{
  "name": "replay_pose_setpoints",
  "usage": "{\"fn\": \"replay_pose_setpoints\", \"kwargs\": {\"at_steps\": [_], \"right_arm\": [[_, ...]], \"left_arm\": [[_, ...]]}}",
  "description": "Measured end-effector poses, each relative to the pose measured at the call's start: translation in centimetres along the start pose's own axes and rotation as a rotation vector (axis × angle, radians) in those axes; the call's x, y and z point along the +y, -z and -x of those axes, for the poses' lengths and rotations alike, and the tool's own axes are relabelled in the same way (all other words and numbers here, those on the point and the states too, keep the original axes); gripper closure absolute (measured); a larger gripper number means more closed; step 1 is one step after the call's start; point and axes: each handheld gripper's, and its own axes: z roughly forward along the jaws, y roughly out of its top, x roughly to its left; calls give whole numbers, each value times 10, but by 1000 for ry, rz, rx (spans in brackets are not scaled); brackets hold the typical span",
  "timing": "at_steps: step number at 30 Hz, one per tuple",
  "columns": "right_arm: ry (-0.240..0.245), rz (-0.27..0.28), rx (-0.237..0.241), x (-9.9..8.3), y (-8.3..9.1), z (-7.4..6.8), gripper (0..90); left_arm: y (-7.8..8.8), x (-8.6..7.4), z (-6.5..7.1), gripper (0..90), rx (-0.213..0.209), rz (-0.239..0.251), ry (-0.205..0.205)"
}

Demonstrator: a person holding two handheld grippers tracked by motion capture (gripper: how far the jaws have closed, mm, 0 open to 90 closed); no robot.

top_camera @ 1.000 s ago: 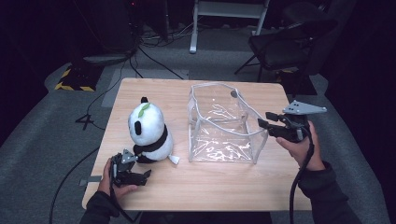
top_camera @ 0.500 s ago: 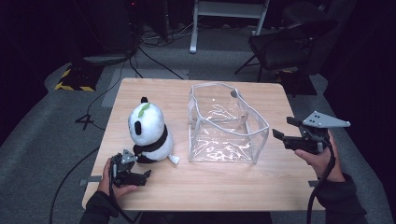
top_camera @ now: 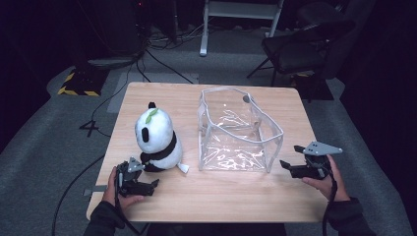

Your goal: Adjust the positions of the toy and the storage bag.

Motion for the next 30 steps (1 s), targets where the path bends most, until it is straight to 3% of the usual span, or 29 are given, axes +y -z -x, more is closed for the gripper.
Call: {"fn": "replay_pose_setpoints", "kwargs": {"at_steps": [5,6,7,8,10,12,17,24,30], "right_arm": [[-17,-43,19,-25,-16,5,192],[-31,-51,29,-33,-20,7,192],[-31,-51,29,-33,-20,7,192],[-34,-60,29,-38,-22,8,193],[-48,-72,28,-44,-26,9,195],[-63,-85,48,-49,-29,11,195],[-79,-97,65,-57,-35,11,193],[-89,-84,62,-60,-37,10,169],[-89,-83,59,-60,-37,10,168]], "left_arm": [[2,-1,1,30,4,8,-15],[3,-1,1,113,4,11,-19],[6,-1,1,113,4,23,-20],[7,-1,1,194,21,29,-20],[7,0,2,149,45,27,-19],[11,1,3,191,26,41,-29],[21,7,4,163,39,95,-15],[35,19,5,162,111,165,-19],[47,29,5,161,96,233,5]]}}
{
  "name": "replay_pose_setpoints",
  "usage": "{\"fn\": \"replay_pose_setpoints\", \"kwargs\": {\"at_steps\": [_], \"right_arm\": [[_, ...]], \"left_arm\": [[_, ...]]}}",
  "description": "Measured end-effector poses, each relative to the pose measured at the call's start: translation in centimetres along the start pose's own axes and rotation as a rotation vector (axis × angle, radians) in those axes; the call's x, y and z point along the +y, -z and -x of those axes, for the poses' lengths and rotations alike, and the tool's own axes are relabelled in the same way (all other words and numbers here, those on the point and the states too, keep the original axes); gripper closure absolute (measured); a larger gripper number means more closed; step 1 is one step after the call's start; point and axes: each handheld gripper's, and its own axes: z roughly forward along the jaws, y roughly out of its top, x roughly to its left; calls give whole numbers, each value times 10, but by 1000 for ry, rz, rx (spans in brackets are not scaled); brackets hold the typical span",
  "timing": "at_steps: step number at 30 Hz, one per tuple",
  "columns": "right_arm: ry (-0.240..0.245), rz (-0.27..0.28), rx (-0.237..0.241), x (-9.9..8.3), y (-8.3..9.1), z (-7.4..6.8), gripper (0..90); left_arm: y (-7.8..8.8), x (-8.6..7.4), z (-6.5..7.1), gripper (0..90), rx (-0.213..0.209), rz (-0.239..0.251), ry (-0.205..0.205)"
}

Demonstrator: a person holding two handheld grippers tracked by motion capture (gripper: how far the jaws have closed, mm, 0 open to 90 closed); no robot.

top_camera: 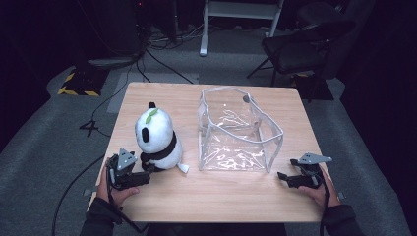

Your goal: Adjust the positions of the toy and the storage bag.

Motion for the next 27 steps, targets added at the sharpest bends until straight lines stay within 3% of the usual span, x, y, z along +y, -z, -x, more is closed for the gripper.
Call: {"fn": "replay_pose_setpoints", "kwargs": {"at_steps": [10,16,22,27], "right_arm": [[0,0,1,0,0,0,168],[-1,1,2,0,0,0,169],[-2,1,1,0,0,0,169],[-1,1,1,0,0,0,170]], "left_arm": [[5,18,0,160,-1,56,20],[7,32,1,158,12,93,60],[5,41,6,158,18,94,49],[12,43,11,157,-9,125,34]]}}
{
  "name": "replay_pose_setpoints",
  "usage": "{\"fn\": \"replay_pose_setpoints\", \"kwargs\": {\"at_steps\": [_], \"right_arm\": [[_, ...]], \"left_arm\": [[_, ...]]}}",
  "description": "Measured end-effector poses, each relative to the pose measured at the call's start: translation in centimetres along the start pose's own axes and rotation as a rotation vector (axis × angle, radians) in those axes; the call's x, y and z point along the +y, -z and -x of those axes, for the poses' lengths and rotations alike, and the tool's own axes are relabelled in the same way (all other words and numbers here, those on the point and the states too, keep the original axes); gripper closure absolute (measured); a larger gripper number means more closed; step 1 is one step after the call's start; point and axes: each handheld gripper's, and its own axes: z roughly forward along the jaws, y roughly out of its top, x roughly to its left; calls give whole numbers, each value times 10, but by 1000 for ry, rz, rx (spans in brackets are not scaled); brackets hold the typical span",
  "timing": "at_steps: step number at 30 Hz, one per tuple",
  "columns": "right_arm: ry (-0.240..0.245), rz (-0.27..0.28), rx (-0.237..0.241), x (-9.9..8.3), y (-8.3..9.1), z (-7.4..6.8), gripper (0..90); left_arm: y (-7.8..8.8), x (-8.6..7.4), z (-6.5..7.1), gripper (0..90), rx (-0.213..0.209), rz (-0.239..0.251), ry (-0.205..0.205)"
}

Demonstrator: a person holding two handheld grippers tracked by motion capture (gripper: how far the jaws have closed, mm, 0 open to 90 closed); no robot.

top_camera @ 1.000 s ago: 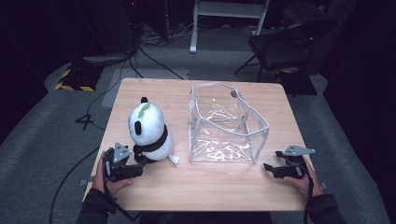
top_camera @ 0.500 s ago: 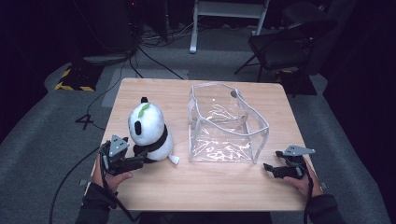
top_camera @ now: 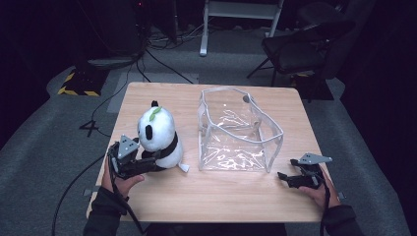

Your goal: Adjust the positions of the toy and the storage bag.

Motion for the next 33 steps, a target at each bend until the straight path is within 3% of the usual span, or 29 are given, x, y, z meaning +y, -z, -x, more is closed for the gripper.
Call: {"fn": "replay_pose_setpoints", "kwargs": {"at_steps": [6,17,22,24,27,29,33], "right_arm": [[0,0,0,0,0,0,170],[0,0,0,0,0,0,170],[0,0,1,0,0,0,170],[0,0,0,0,0,0,170],[0,0,0,0,0,0,170],[0,0,0,0,0,0,169],[0,0,0,0,0,0,170]], "left_arm": [[8,6,-1,155,4,42,25],[-7,22,4,136,24,61,50],[-9,26,13,143,45,54,12],[-11,27,12,141,70,52,27],[-18,26,8,80,69,32,75],[-25,26,7,0,49,-11,77],[-34,26,10,0,59,-16,84]]}}
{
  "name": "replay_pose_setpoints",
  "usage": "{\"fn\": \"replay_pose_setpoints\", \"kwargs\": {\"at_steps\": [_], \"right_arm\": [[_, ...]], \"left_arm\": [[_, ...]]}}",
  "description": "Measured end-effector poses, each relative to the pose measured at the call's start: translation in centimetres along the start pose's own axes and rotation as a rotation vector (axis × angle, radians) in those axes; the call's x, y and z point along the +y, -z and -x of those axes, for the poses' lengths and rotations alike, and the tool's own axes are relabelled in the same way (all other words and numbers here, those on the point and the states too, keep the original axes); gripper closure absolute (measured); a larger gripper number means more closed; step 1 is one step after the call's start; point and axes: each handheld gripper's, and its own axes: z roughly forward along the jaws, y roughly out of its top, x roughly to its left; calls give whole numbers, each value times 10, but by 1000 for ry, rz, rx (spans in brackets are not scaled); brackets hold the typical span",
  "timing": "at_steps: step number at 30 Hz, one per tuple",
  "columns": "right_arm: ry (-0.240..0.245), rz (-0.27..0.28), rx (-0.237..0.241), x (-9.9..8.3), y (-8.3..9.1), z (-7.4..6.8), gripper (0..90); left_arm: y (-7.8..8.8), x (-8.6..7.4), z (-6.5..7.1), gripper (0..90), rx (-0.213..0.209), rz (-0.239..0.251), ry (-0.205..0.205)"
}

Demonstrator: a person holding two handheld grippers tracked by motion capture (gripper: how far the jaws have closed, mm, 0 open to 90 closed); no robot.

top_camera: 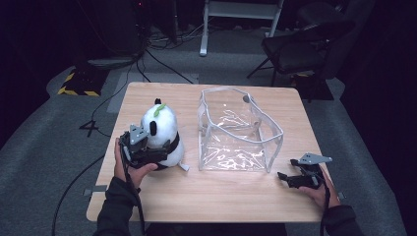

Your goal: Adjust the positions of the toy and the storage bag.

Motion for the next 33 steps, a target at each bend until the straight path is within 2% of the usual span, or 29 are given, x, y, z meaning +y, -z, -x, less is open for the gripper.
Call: {"fn": "replay_pose_setpoints", "kwargs": {"at_steps": [6,9,12,13,17,21,26,33], "right_arm": [[0,0,-1,0,0,0,170],[0,0,-1,0,0,0,170],[0,0,-1,0,0,0,170],[0,0,-1,0,0,0,170],[0,0,0,0,0,0,170],[0,0,0,0,0,0,171],[0,0,0,0,0,0,171],[0,0,1,0,0,0,171]], "left_arm": [[-8,3,6,9,38,4,-47],[-9,2,7,108,64,17,-85],[-8,1,8,221,77,27,-101],[-8,1,7,285,78,27,-109],[-5,-3,4,354,80,43,-125],[-2,-8,1,402,72,54,-127],[2,-10,-1,460,49,54,-156],[1,-15,-6,454,34,74,-118]]}}
